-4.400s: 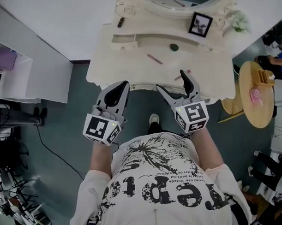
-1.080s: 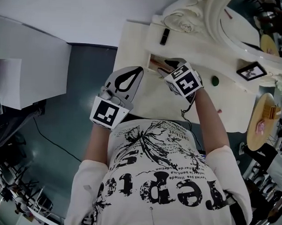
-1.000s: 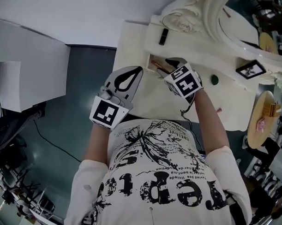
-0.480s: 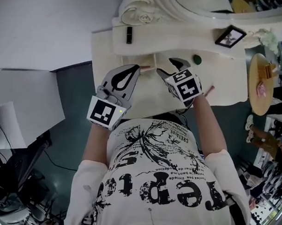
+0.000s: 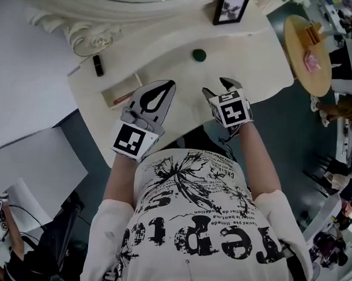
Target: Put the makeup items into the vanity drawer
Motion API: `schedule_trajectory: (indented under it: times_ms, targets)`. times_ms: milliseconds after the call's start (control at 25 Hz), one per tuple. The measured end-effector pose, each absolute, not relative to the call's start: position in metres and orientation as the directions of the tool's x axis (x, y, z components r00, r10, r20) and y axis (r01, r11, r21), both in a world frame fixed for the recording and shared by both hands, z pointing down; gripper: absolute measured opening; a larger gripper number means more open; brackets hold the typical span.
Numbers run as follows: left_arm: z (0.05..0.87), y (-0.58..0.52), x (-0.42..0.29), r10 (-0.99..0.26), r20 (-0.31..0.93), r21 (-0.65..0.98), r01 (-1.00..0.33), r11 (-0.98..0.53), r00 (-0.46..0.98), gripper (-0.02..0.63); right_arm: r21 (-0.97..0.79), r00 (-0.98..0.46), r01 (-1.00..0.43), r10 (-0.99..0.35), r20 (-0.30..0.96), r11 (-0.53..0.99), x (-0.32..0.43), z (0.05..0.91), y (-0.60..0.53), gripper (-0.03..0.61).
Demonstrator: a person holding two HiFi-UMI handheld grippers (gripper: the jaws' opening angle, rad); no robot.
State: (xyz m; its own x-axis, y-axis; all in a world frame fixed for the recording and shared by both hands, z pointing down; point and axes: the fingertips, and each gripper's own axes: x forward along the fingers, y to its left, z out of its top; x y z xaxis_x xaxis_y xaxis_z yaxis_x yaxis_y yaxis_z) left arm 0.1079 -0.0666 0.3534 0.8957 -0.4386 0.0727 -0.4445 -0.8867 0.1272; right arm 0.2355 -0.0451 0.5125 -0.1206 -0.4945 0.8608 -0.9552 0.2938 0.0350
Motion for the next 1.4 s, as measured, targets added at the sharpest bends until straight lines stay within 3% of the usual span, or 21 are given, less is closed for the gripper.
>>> schedule_trajectory:
  times_ms: [400, 720, 760, 840, 1400]
  targets:
    - [0.378, -0.048, 0.208, -0.309, 0.135, 0.140, -0.327, -0.935, 0.941, 0.014, -0.007, -0.034, -0.998, -0.423, 0.905, 0.065, 0.335, 0.560, -0.003, 0.290]
    - [0.393, -0.053, 0.228, -0.317, 0.165, 0.155, -0.342, -0.927, 0.934, 0.014, -0.066, -0.069, -0.998, -0.368, 0.927, 0.019, 0.344, 0.585, -0.002, 0.210]
    - [0.392, -0.054, 0.230, -0.322, 0.165, 0.156, -0.347, -0.925, 0.932, 0.014, -0.069, -0.072, -0.997, -0.358, 0.931, 0.022, 0.345, 0.584, -0.002, 0.192]
    - [0.390, -0.056, 0.231, -0.331, 0.167, 0.155, -0.357, -0.921, 0.929, 0.014, -0.065, -0.072, -0.997, -0.338, 0.938, 0.030, 0.347, 0.582, -0.002, 0.061]
    - [0.360, -0.065, 0.167, -0.503, 0.125, 0.103, -0.515, -0.851, 0.855, 0.014, -0.043, -0.208, -0.939, -0.465, 0.860, 0.340, 0.274, 0.515, -0.068, 0.061]
